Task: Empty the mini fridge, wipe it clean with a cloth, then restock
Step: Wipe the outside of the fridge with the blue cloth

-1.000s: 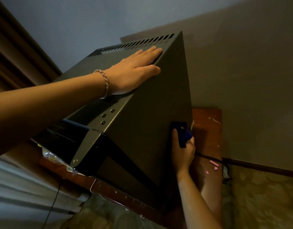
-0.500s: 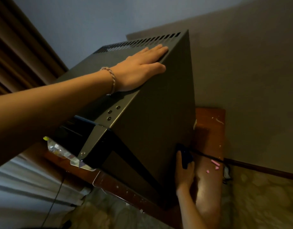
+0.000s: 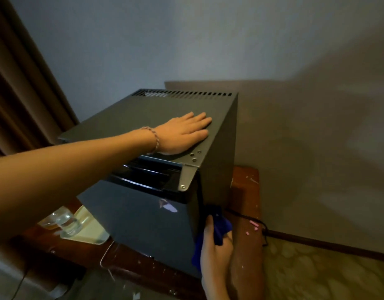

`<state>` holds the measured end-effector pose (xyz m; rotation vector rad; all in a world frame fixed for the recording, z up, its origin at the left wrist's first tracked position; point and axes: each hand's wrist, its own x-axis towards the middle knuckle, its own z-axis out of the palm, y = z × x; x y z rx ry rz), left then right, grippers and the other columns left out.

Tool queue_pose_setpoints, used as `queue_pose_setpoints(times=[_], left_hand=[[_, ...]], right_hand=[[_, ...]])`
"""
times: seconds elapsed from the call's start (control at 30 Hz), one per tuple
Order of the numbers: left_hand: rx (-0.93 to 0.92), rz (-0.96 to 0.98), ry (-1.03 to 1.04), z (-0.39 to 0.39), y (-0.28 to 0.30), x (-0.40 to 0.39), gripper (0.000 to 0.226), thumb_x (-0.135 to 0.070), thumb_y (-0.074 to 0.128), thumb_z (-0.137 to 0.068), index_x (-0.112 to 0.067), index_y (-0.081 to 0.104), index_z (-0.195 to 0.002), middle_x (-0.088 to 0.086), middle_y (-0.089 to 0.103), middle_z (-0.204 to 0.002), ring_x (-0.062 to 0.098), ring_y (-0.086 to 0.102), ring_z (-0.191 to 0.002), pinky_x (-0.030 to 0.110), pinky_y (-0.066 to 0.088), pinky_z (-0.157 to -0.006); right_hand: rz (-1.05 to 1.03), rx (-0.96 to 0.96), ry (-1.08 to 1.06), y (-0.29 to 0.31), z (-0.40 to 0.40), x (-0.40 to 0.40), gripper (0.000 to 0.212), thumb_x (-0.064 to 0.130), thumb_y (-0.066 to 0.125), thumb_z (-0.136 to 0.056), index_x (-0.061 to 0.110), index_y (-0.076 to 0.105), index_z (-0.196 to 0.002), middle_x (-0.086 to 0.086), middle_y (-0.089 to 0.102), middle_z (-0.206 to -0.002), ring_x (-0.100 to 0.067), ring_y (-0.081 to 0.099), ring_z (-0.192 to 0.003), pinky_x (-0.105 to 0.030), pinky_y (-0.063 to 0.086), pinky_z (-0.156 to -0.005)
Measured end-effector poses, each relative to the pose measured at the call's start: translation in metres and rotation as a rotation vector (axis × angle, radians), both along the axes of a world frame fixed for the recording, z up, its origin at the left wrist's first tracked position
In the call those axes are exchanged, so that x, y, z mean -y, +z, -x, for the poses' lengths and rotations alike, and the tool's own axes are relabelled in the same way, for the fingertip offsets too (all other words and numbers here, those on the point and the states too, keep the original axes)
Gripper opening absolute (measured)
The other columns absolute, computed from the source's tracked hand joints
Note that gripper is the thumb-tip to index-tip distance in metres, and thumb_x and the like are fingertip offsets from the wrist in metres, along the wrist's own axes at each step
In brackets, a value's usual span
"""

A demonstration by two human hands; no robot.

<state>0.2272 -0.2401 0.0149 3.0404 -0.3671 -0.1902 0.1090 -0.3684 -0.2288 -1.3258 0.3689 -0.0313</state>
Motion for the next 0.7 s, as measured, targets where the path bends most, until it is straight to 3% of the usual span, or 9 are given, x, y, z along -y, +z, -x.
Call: queue_pose_setpoints(times=[0.07, 0.13, 0.2, 0.23, 0.37, 0.43, 0.6, 0.7], left_hand=[[0.002, -0.012, -0.031, 0.019, -0.001, -0.017, 0.056, -0.049, 0.018, -0.106, -0.032, 0.002, -0.157, -0.009, -0.006, -0.165, 0.015, -0.007, -0.152, 0.042, 0.001, -0.124], [0.003, -0.017, -0.072, 0.038, -0.002, -0.036, 0.056, -0.05, 0.017, -0.105, -0.033, 0.001, -0.157, -0.01, -0.007, -0.165, 0.015, -0.008, -0.152, 0.043, 0.002, -0.124], [0.011, -0.014, -0.11, 0.054, -0.003, -0.06, 0.057, -0.052, 0.017, -0.105, -0.035, 0.0, -0.156, -0.011, -0.008, -0.165, 0.014, -0.009, -0.152, 0.044, 0.002, -0.124], [0.011, -0.01, -0.121, 0.063, -0.004, -0.073, 0.057, -0.053, 0.016, -0.104, -0.037, 0.0, -0.156, -0.012, -0.008, -0.165, 0.014, -0.009, -0.152, 0.043, 0.002, -0.124], [0.033, -0.024, -0.144, 0.091, -0.011, -0.131, 0.066, -0.069, 0.007, -0.094, -0.043, -0.003, -0.154, -0.014, -0.008, -0.164, 0.016, -0.008, -0.152, 0.043, 0.003, -0.124], [0.06, 0.002, -0.131, 0.102, -0.014, -0.158, 0.075, -0.074, -0.001, -0.085, -0.044, -0.003, -0.154, -0.016, -0.007, -0.164, 0.015, -0.008, -0.152, 0.04, 0.001, -0.125], [0.151, 0.03, -0.1, 0.114, -0.021, -0.201, 0.059, -0.061, 0.005, -0.098, -0.045, 0.001, -0.154, -0.016, -0.004, -0.164, 0.013, -0.007, -0.152, 0.039, -0.001, -0.123], [0.214, 0.049, -0.099, 0.115, -0.028, -0.204, 0.085, -0.076, -0.019, -0.077, -0.045, 0.002, -0.154, -0.015, 0.001, -0.164, 0.013, -0.003, -0.152, 0.04, 0.003, -0.124]], right_hand=[[-0.051, 0.116, -0.054, 0.034, 0.011, -0.004, 0.036, 0.06, 0.076, -0.076, 0.034, 0.066, -0.099, 0.016, 0.073, -0.089, -0.007, 0.068, -0.087, -0.031, 0.05, -0.077], [-0.065, 0.204, -0.028, 0.073, 0.022, -0.008, 0.065, 0.075, 0.075, -0.064, 0.027, 0.069, -0.106, 0.002, 0.075, -0.09, -0.019, 0.07, -0.079, -0.039, 0.056, -0.067], [-0.048, 0.331, -0.053, 0.106, 0.029, -0.013, 0.069, 0.069, 0.074, -0.064, 0.017, 0.069, -0.108, -0.005, 0.074, -0.085, -0.021, 0.07, -0.07, -0.032, 0.055, -0.059], [0.016, 0.397, -0.085, 0.119, 0.03, -0.016, 0.064, 0.067, 0.074, -0.067, 0.018, 0.069, -0.108, -0.005, 0.075, -0.086, -0.019, 0.071, -0.073, -0.031, 0.056, -0.063], [0.467, 0.621, -0.226, 0.153, 0.031, -0.027, 0.045, 0.074, 0.062, -0.082, 0.039, 0.07, -0.108, 0.007, 0.066, -0.116, -0.022, 0.064, -0.11, -0.052, 0.052, -0.094], [0.68, 0.607, -0.248, 0.161, 0.033, -0.029, 0.05, 0.077, 0.056, -0.08, 0.038, 0.071, -0.109, 0.008, 0.062, -0.12, -0.024, 0.057, -0.115, -0.05, 0.05, -0.097], [1.182, 0.514, -0.125, 0.183, 0.041, -0.028, 0.062, 0.085, 0.045, -0.081, 0.039, 0.072, -0.112, 0.005, 0.059, -0.133, -0.035, 0.046, -0.125, -0.048, 0.047, -0.096], [1.451, 0.508, -0.082, 0.192, 0.04, -0.028, 0.07, 0.087, 0.03, -0.08, 0.039, 0.071, -0.113, 0.005, 0.059, -0.133, -0.037, 0.045, -0.126, -0.054, 0.048, -0.094]])
